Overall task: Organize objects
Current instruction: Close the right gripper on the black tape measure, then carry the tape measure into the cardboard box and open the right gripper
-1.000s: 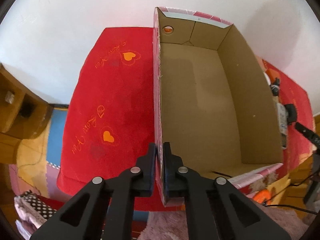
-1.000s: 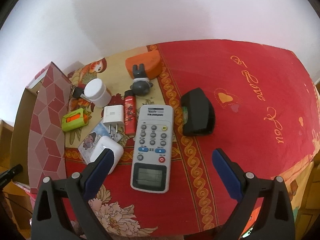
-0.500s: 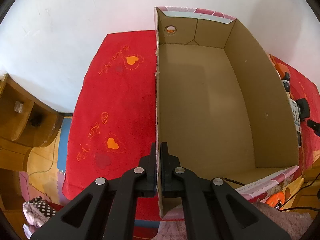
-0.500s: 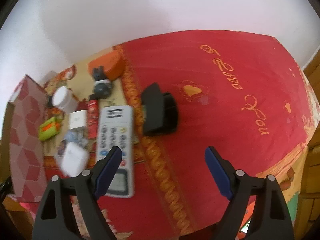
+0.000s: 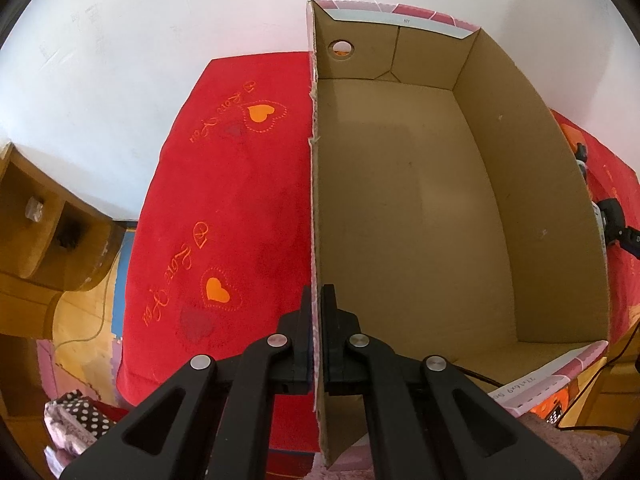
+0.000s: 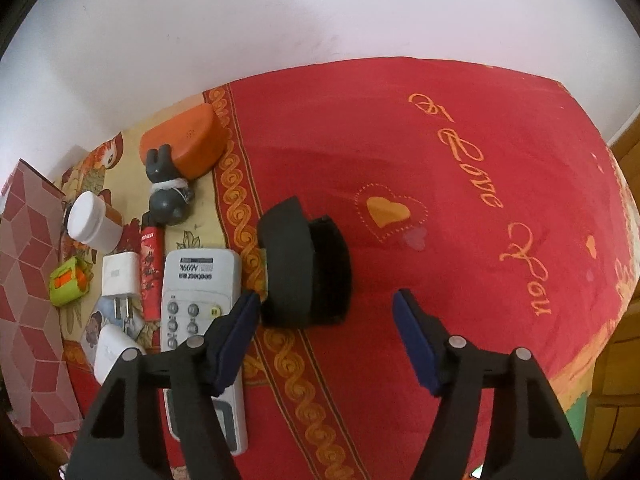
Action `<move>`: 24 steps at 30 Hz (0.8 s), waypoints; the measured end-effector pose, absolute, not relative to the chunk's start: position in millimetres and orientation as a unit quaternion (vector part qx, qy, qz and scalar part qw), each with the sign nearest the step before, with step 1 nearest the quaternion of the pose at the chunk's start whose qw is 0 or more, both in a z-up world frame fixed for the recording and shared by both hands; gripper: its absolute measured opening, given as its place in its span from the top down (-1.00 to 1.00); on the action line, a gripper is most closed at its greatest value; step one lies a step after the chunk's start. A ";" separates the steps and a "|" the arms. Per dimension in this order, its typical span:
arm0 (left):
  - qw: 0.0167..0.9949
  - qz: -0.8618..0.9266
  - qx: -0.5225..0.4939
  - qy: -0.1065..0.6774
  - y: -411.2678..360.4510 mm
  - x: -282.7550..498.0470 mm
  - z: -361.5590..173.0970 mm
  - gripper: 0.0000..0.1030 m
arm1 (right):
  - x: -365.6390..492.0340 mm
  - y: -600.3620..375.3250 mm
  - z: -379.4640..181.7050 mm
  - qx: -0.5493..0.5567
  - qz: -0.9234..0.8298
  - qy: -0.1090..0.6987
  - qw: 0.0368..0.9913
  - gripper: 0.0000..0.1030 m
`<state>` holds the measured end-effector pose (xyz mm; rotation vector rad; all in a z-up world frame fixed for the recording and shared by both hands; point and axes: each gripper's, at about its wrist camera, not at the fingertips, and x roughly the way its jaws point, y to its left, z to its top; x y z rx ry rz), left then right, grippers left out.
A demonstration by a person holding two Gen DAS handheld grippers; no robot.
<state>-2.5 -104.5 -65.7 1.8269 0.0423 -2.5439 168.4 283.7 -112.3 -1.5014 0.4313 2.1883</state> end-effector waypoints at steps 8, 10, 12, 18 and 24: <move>0.004 -0.812 0.584 0.015 -104.5 -2.9 -66.4 0.94 | 156.3 282.2 -120.1 -0.552 0.795 0.139 0.211 0.03; 0.003 -0.811 0.584 0.017 -105.1 -3.5 -66.6 0.94 | 156.4 281.3 -119.1 -0.549 0.797 0.141 0.210 0.04; 0.003 -0.810 0.586 0.019 -105.9 -3.5 -67.2 0.94 | 158.0 282.8 -116.9 -0.544 0.798 0.147 0.213 0.04; 0.002 -0.809 0.587 0.019 -106.8 -4.3 -67.4 0.94 | 163.1 280.4 -95.8 -0.521 0.814 0.150 0.207 0.04; 0.000 -0.810 0.586 0.014 -105.7 -3.7 -66.8 0.94 | 165.5 258.1 -62.0 -0.491 0.840 0.153 0.175 0.04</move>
